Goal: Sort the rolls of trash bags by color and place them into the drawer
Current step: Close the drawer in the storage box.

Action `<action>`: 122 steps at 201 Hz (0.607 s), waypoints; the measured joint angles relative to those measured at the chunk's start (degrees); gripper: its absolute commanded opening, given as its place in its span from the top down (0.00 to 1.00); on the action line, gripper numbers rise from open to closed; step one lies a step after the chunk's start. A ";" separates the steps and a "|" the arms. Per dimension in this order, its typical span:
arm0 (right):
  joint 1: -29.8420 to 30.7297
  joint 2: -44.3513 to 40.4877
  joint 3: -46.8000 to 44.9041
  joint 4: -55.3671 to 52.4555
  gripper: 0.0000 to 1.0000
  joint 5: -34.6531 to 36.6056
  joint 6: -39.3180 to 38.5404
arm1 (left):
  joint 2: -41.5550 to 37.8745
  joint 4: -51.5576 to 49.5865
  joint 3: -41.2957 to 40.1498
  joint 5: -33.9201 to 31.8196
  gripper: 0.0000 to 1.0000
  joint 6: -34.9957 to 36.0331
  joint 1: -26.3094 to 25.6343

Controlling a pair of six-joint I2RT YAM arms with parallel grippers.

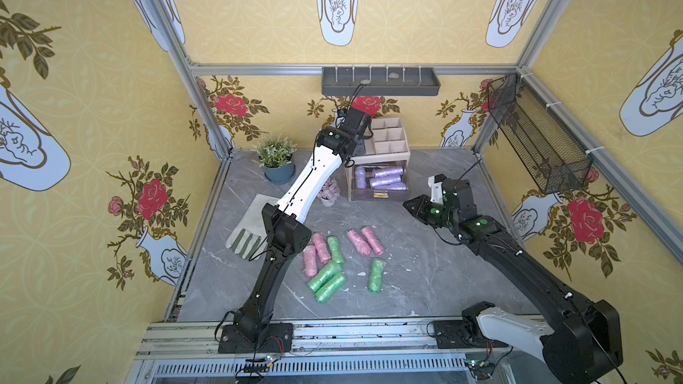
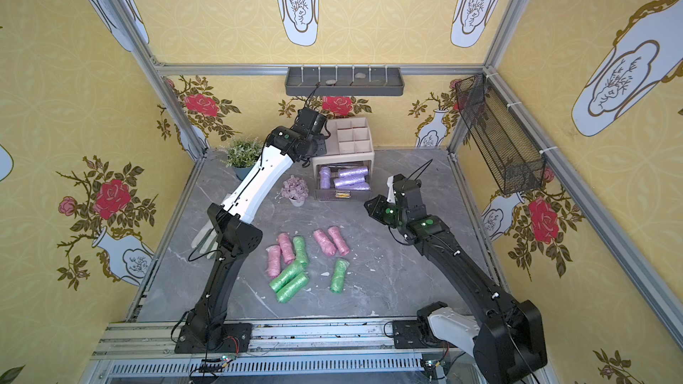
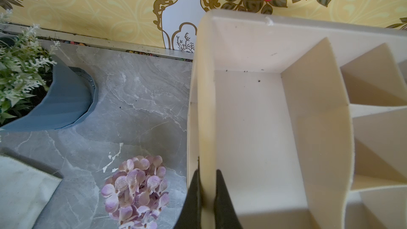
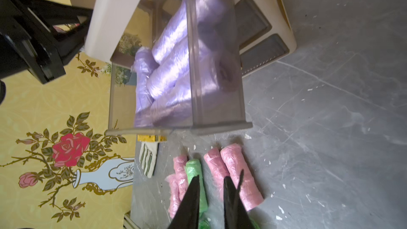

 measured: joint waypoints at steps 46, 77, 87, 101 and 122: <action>-3.26 4.15 2.36 3.21 0.79 -2.64 -0.72 | 0.31 -0.11 0.44 -0.02 1.00 0.04 0.09; -3.93 6.23 3.80 3.52 0.79 -2.62 -1.27 | 0.42 -0.11 0.46 -0.07 1.00 0.07 0.09; -3.98 6.75 4.31 3.50 0.79 -2.54 -1.27 | 0.44 -0.11 0.50 -0.07 1.00 0.13 0.09; -4.20 7.67 5.25 3.96 0.79 -2.54 -1.27 | 0.52 0.13 0.55 0.02 1.00 0.46 0.22; -4.26 9.40 6.93 5.60 0.78 -2.51 -1.33 | 0.57 0.20 0.55 0.09 1.00 0.57 0.20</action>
